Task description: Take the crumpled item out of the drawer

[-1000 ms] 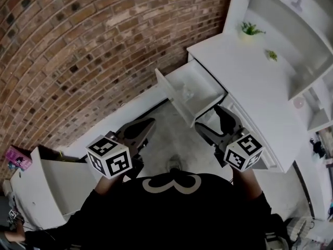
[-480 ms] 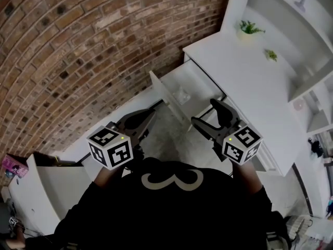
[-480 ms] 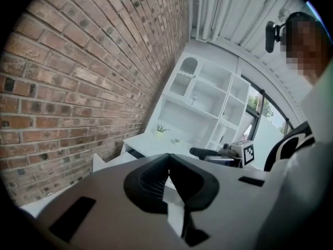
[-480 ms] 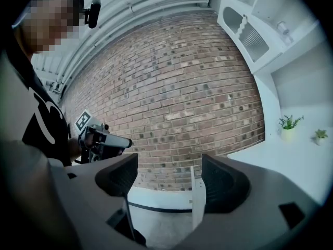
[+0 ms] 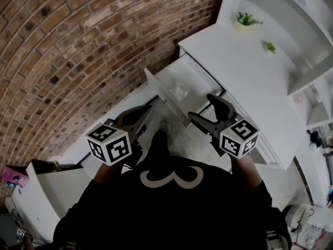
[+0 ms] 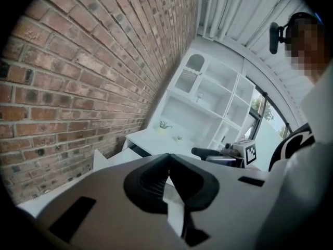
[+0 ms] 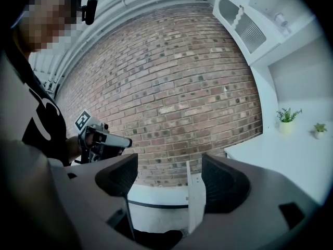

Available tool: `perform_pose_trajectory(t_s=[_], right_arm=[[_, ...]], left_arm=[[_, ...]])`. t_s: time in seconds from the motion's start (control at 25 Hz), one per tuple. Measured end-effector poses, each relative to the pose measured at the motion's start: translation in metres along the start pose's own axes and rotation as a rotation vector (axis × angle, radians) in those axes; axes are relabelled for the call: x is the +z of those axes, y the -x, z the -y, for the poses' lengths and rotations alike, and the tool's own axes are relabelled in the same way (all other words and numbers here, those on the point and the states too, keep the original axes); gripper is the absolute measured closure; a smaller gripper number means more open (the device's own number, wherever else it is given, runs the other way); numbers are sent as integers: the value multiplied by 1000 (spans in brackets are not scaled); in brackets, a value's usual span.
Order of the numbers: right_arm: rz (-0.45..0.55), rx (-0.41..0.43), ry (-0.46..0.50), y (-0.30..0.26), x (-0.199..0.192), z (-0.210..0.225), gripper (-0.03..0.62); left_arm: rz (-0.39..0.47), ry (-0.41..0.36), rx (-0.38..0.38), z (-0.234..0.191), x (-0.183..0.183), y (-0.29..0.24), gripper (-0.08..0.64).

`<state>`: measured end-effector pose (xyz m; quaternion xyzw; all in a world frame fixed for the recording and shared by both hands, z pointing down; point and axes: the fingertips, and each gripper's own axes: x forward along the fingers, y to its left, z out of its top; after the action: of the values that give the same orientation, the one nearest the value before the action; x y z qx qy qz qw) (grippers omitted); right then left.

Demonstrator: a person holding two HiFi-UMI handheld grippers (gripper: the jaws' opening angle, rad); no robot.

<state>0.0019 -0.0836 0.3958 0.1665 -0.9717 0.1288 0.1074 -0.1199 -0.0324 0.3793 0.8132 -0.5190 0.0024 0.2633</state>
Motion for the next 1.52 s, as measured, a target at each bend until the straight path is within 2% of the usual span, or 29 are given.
perform_pose_trajectory(t_s=[0.36, 0.68, 1.0, 1.4, 1.52], right_arm=[[-40, -54, -57, -40, -7, 40, 222], [-127, -117, -133, -91, -34, 90, 233], [-280, -190, -180, -142, -89, 141, 233], [-465, -223, -293, -188, -166, 189, 247], [-529, -223, -298, -199, -191, 200, 252]], left_arm=[[-68, 29, -33, -45, 7, -42, 557], [-124, 54, -52, -95, 20, -82, 557], [-194, 115, -67, -150, 26, -120, 557], [-269, 99, -123, -189, 35, -170, 557], [-296, 98, -137, -199, 35, -182, 558]])
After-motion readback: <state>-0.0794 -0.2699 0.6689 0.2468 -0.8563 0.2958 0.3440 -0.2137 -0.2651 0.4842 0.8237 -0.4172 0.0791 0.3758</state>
